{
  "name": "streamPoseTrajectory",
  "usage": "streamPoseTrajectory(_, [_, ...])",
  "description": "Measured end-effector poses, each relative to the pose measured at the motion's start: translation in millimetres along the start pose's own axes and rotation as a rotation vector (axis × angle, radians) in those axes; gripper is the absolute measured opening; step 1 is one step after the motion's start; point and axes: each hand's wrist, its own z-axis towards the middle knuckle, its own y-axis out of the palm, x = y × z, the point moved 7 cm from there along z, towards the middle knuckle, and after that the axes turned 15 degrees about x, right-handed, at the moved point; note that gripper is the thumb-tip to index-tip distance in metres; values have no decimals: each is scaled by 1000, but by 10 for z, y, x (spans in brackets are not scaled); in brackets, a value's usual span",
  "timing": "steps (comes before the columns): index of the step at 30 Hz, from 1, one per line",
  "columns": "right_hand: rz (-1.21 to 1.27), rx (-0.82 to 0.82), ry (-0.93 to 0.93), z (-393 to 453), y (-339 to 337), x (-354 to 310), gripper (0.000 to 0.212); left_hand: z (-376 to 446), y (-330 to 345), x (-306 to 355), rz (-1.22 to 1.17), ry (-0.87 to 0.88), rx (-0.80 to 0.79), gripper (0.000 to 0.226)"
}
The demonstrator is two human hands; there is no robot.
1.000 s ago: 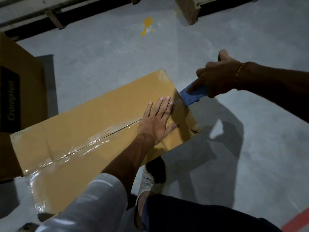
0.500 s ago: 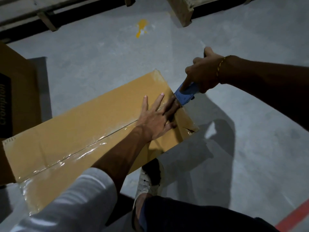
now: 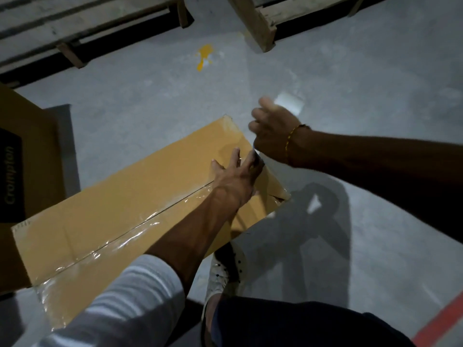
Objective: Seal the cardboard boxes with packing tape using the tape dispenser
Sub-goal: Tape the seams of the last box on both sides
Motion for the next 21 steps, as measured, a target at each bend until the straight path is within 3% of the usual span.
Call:
streamPoseTrajectory(5, [73, -24, 143, -67, -45, -32, 26, 62, -38, -21, -48, -31, 1, 81])
streamPoseTrajectory(8, [275, -31, 390, -297, 85, 166, 25, 101, -50, -29, -4, -16, 45, 86])
streamPoseTrajectory(12, [726, -95, 794, -732, 554, 399, 35, 190, -101, -27, 74, 9, 45, 88])
streamPoseTrajectory(14, [1158, -93, 1023, -938, 763, 379, 59, 307, -165, -23, 97, 40, 12, 89])
streamPoseTrajectory(17, [1768, 70, 1326, -1068, 784, 180, 67, 514, -210, -65, 101, 51, -41, 95])
streamPoseTrajectory(21, [2016, 178, 1384, -1036, 577, -48, 66, 565, -230, -397, 17, -96, -4, 112])
